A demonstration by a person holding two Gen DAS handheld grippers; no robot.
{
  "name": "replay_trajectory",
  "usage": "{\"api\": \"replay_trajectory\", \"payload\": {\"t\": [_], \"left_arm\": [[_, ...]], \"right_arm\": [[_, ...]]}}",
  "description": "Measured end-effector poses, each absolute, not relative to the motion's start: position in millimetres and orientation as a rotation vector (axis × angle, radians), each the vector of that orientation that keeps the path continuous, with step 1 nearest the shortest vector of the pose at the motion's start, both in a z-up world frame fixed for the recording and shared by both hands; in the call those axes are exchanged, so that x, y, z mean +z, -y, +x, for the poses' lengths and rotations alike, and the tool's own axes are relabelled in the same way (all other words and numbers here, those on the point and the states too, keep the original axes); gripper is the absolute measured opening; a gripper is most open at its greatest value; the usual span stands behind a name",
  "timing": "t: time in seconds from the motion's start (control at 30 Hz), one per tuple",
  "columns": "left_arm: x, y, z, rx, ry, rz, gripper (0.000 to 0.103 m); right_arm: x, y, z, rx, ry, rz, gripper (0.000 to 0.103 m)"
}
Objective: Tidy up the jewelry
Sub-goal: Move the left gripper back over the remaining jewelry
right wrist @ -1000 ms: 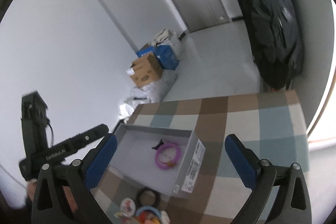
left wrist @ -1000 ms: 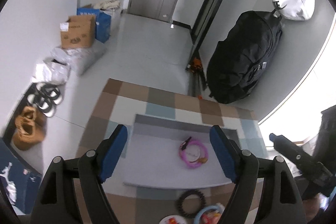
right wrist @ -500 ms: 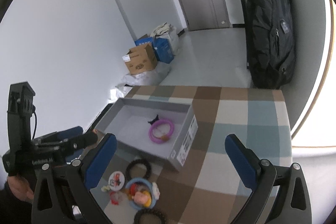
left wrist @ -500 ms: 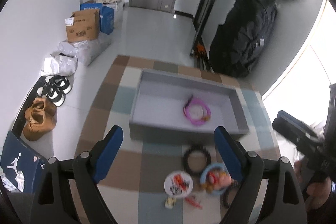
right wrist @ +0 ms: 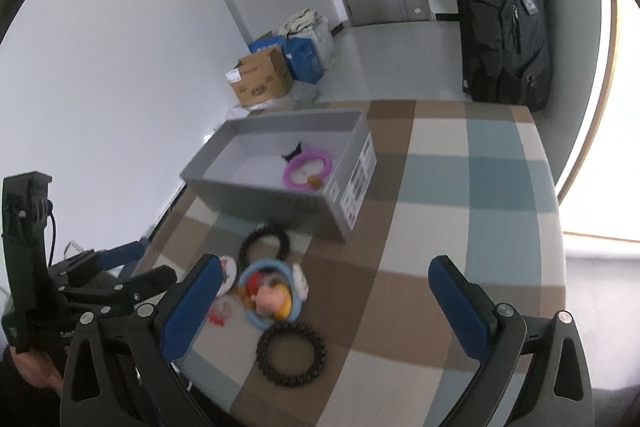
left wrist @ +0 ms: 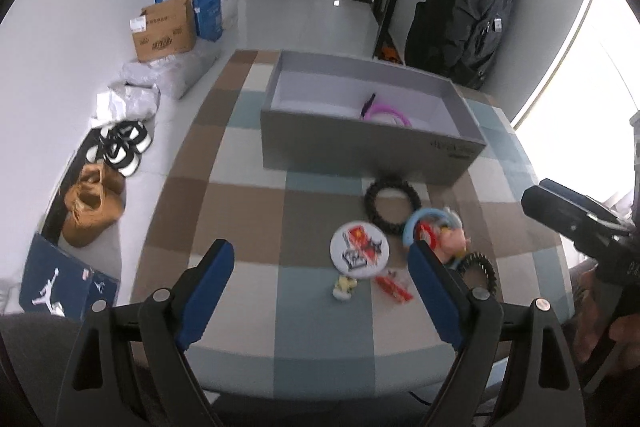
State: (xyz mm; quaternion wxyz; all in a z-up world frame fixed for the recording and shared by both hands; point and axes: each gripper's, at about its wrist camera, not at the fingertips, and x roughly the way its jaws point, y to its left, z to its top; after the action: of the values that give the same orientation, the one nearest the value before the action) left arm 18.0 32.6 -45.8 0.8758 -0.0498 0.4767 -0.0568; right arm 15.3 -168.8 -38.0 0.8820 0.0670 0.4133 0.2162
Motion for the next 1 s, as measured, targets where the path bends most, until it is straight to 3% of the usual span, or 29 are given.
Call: {"api": "replay_trajectory", "payload": {"t": [0.4,0.5,0.8,1.0], "left_arm": [[-74,-36,16,-0.057,-1.118,-0.158,0.085],[-76,-38,18,-0.069,-1.129,-0.177,0.074],[-76,-25,19,-0.109,-1.127,-0.119,0.072],[-76,-29,20,-0.088,-1.114,-0.103,0.049]], "right_arm": [[-43,166,5,0.435,-0.868,0.131,0.103],[-43,166,5,0.434,-0.868,0.129,0.103],[-44,160,4,0.440,-0.868,0.104,0.103],[-44,160,4,0.436,-0.869,0.103,0.103]]}}
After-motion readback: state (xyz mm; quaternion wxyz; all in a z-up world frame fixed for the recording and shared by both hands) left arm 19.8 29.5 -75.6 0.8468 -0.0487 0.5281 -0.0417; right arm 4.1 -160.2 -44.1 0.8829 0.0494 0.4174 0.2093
